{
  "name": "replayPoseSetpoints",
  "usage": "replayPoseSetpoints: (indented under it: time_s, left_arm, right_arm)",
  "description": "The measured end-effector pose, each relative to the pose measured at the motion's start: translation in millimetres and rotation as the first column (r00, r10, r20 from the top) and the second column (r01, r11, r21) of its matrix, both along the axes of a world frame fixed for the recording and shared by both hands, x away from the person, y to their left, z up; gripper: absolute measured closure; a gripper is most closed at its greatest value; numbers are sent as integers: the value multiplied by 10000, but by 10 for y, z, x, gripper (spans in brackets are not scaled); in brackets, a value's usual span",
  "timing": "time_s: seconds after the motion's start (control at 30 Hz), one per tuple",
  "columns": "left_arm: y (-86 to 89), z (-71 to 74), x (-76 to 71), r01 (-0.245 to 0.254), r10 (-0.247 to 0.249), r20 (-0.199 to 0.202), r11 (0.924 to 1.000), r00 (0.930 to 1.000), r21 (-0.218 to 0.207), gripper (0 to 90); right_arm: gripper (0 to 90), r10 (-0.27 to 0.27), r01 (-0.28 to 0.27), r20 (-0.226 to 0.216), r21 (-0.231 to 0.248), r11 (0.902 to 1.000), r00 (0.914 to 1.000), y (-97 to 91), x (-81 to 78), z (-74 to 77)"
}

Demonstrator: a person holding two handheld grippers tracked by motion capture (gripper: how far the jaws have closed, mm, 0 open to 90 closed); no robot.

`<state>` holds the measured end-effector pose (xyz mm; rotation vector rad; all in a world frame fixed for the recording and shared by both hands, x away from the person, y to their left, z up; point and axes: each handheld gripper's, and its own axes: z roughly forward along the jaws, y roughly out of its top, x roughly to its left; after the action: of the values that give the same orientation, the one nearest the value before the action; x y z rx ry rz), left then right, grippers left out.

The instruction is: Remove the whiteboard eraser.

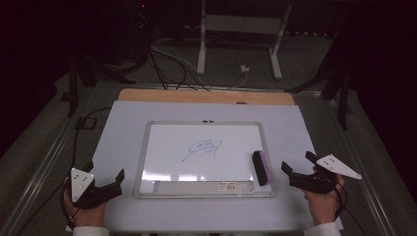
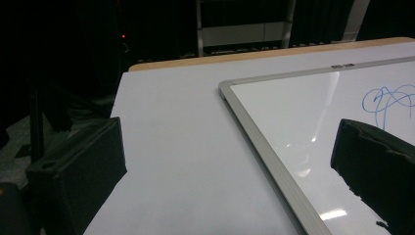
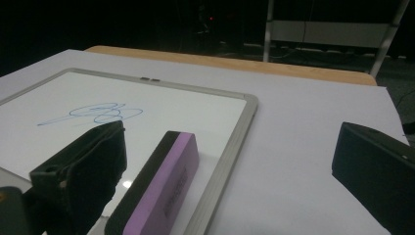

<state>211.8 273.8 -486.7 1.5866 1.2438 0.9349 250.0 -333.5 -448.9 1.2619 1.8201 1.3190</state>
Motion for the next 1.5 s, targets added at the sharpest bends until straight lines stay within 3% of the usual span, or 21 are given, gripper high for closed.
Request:
replayPoseSetpoints:
  time_s: [0.83,1.07,1.2,1.5]
  left_arm:
    - [-13,-17,14,106,-105,-129,9999,9999,41,6]
    - [-16,-18,16,125,-125,-132,9999,9998,46,6]
    - [-16,-18,15,135,-134,-131,9999,9998,41,6]
    - [-19,-19,16,145,-145,-135,9999,9998,36,6]
  right_arm:
    - [0,267,-300,-1038,-302,9991,9942,122,268,-6]
    - [0,398,-479,-1523,-499,9976,9875,173,344,-34]
    - [1,467,-579,-1969,-518,9970,9793,210,385,-61]
    - [116,680,-766,-2499,-247,9968,9659,263,409,-112]
